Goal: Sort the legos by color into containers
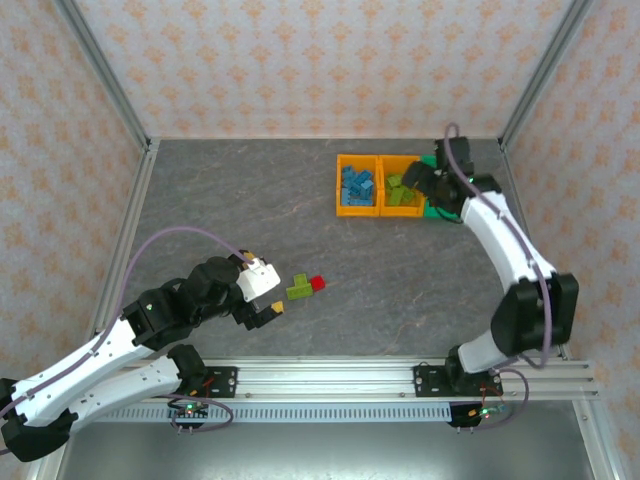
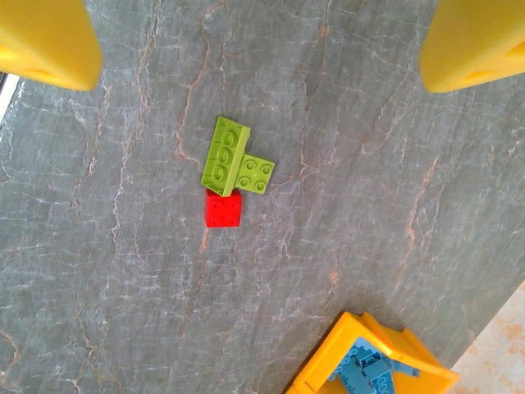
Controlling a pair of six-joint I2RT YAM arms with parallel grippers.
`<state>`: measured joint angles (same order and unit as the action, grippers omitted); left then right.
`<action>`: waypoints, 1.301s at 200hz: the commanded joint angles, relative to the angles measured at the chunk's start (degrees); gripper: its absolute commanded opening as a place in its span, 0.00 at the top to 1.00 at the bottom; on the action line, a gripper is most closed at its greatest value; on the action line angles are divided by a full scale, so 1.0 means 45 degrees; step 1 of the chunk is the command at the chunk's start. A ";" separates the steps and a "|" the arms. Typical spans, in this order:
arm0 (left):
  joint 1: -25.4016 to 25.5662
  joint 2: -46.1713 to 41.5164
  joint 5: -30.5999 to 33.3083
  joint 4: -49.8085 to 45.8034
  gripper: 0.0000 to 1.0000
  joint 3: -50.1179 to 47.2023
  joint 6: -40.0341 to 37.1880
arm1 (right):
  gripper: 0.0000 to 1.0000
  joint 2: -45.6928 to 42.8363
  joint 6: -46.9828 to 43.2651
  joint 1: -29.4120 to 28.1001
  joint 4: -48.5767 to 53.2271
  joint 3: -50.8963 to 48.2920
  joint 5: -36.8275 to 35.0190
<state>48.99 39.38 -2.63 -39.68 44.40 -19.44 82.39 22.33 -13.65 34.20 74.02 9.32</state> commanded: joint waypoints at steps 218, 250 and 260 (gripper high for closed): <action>-0.0041 0.0273 -0.0131 -0.0140 0.00 -0.0025 0.0003 | 0.40 0.5059 -0.0229 -0.8274 -0.1647 -0.1670 0.1315; -0.0057 0.0236 -0.0060 -0.0203 0.00 -0.0017 0.0033 | 0.37 0.5455 -0.0431 -0.8334 -0.1438 -0.1160 0.0983; -0.0061 0.0215 -0.0060 -0.0216 0.00 -0.0022 0.0053 | 0.33 0.5557 -0.0467 -0.8353 -0.1492 -0.1080 0.0946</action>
<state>48.99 41.01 -2.61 -39.66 44.40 -19.44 105.60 21.10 -50.63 27.31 67.29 15.46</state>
